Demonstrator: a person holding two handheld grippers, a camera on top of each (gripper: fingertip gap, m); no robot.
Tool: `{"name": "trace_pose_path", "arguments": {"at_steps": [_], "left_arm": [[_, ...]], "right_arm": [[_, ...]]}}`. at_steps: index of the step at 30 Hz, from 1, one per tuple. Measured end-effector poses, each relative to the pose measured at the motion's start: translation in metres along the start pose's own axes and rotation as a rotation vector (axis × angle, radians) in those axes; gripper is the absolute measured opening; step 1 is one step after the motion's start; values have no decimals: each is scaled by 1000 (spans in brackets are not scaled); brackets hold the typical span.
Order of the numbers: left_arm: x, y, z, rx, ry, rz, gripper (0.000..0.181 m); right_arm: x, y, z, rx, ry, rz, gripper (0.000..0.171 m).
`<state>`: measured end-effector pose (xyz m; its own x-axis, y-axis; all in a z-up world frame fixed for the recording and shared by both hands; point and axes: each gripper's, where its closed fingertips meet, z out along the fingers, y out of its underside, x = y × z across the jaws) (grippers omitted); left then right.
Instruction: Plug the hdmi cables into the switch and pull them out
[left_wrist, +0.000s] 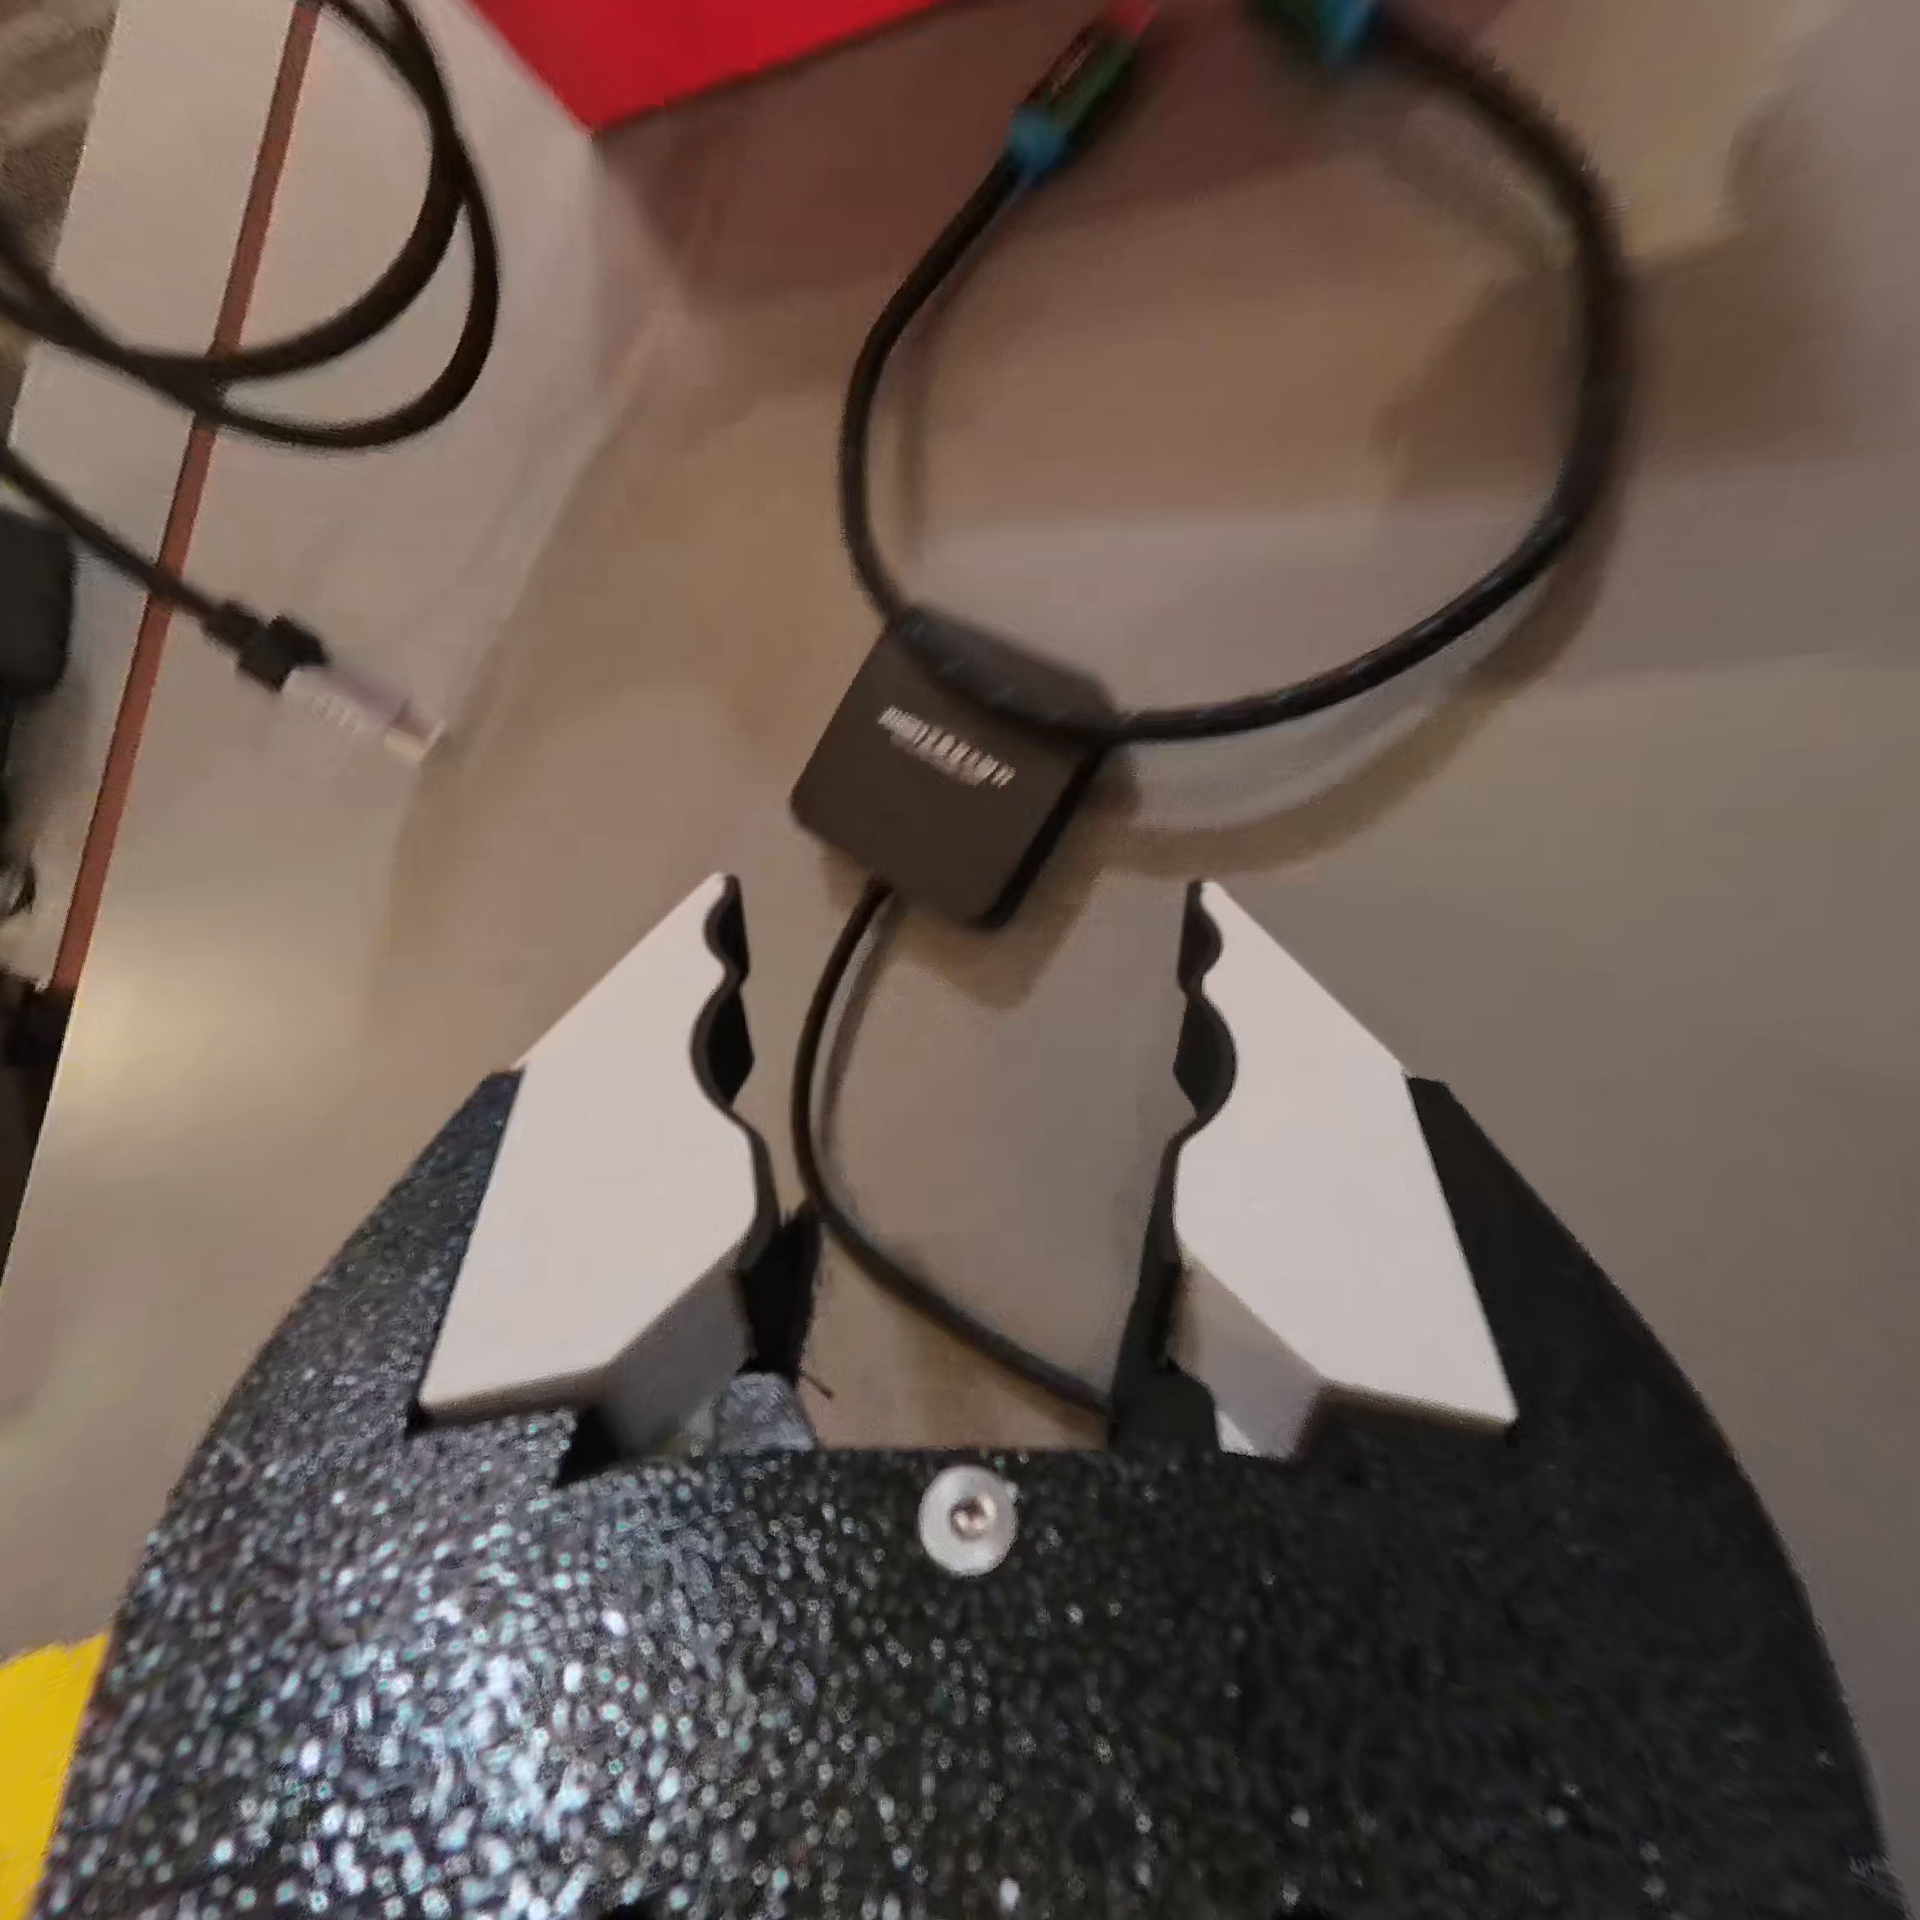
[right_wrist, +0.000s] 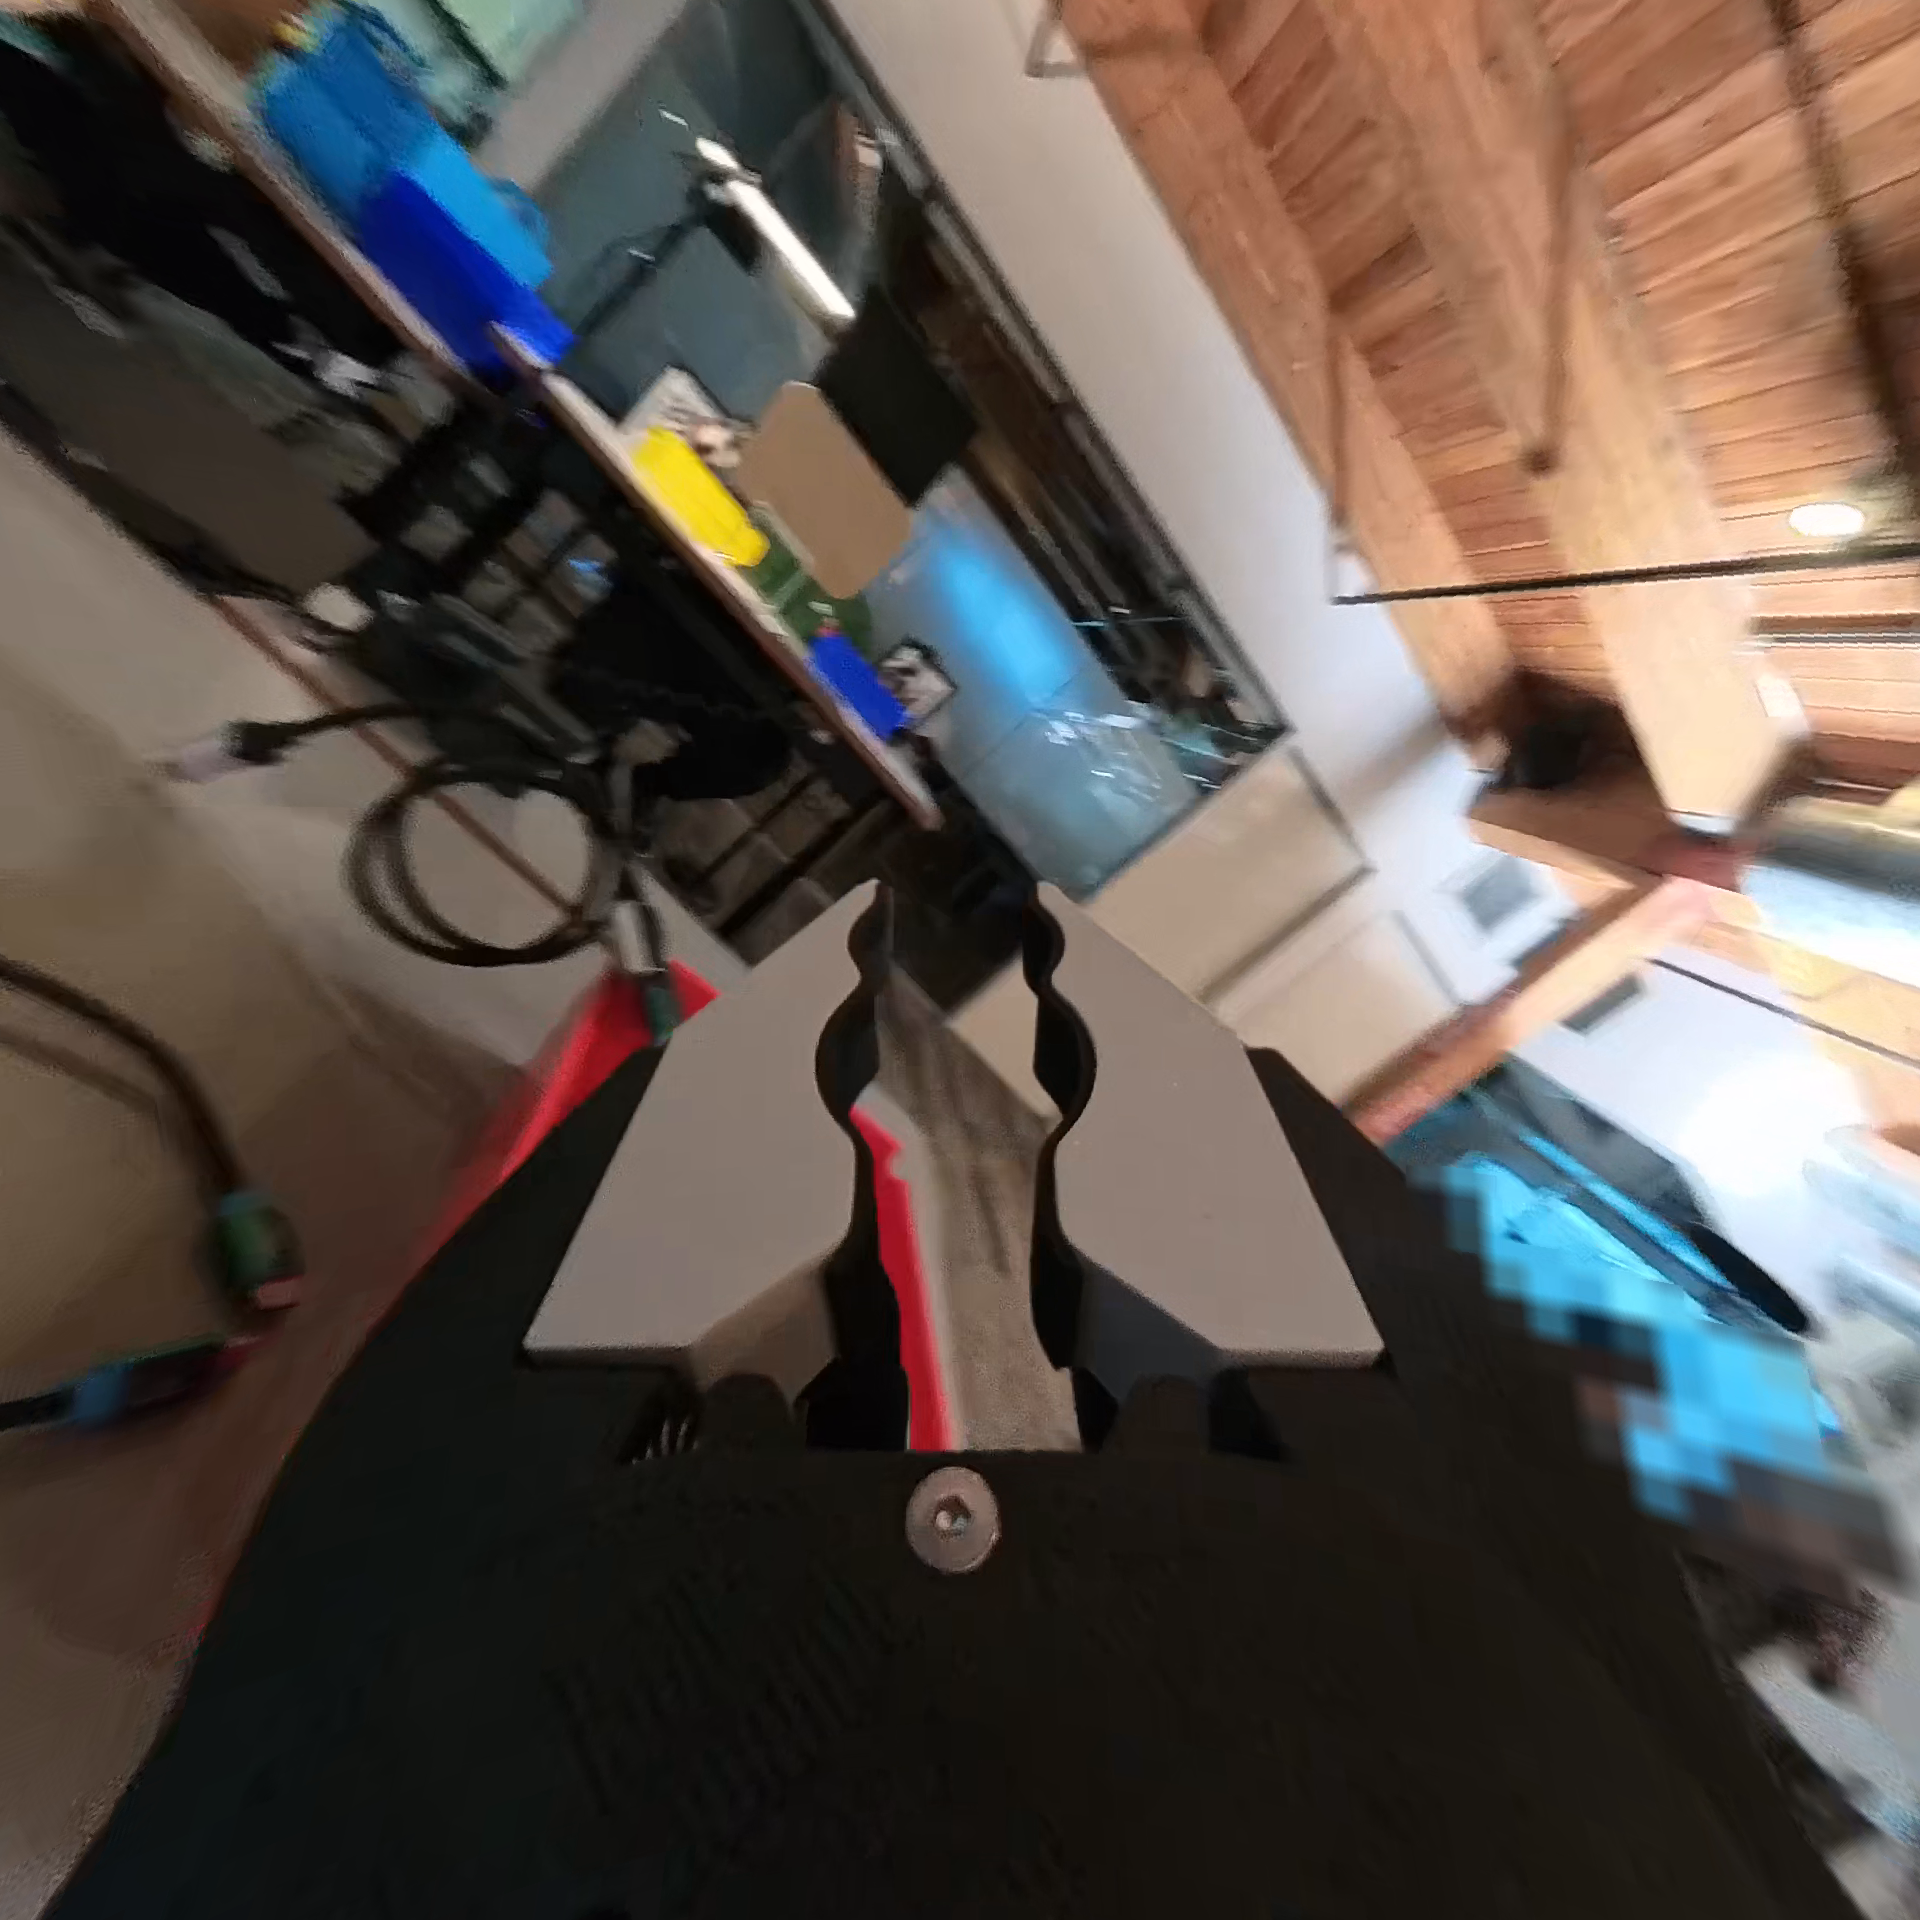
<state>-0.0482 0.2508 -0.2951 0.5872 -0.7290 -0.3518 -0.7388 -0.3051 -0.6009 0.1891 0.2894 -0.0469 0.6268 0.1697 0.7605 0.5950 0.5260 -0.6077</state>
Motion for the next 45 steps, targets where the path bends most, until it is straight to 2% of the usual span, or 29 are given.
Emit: {"name": "trace_pose_path", "arguments": {"at_steps": [2, 5, 9, 11, 14, 17, 20, 23, 26, 29, 31, 32, 36, 39, 41, 45], "left_arm": [[-13, 13, 2, -15, -51, -29, 86], [-20, 22, 3, 15, -57, -65, 83], [-30, 45, 4, -55, -60, -130, 58], [-28, 50, 5, -62, -31, -163, 44], [-30, 52, 9, -57, -32, -221, 23], [-42, 55, 12, -77, -141, -221, 17], [-43, 55, 15, -92, -204, -156, 5], [-44, 54, 14, -99, -252, -65, 4], [-46, 51, 13, -32, -285, -33, 3], [-55, 40, 7, 95, -335, -86, 3], [-63, 40, 3, 137, -376, -104, 3], [-66, 39, 2, 150, -387, -110, 3], [-69, 29, -5, 240, -402, -118, 2], [-70, 17, -15, 283, -480, 3, 2], [-69, 9, -22, 302, -534, 73, 2], [-65, -9, -39, 438, -572, 95, 2]], "right_arm": [[-33, -5, 5, 17, -163, 65, 28], [-103, -12, 9, 27, -497, 218, 42], [-204, -23, 3, -21, -918, 414, 63], [-245, -24, 3, -52, -1034, 414, 68], [-288, -17, 11, -118, -1121, 324, 80], [-313, -18, 23, -157, -1197, 319, 86], [-331, -10, 34, -208, -1244, 267, 87], [-342, 0, 41, -274, -1284, 249, 89], [-340, 1, 61, -238, -1194, 290, 85], [-334, -14, 65, -115, -1149, 479, 80], [-332, -16, 61, -83, -1152, 619, 80], [-333, -13, 58, -91, -1164, 621, 82], [-335, 3, 68, -110, -1078, 494, 92], [-336, 6, 76, -106, -987, 403, 95], [-334, 8, 81, -84, -918, 299, 93], [-337, 18, 82, -92, -861, 105, 78]]}}
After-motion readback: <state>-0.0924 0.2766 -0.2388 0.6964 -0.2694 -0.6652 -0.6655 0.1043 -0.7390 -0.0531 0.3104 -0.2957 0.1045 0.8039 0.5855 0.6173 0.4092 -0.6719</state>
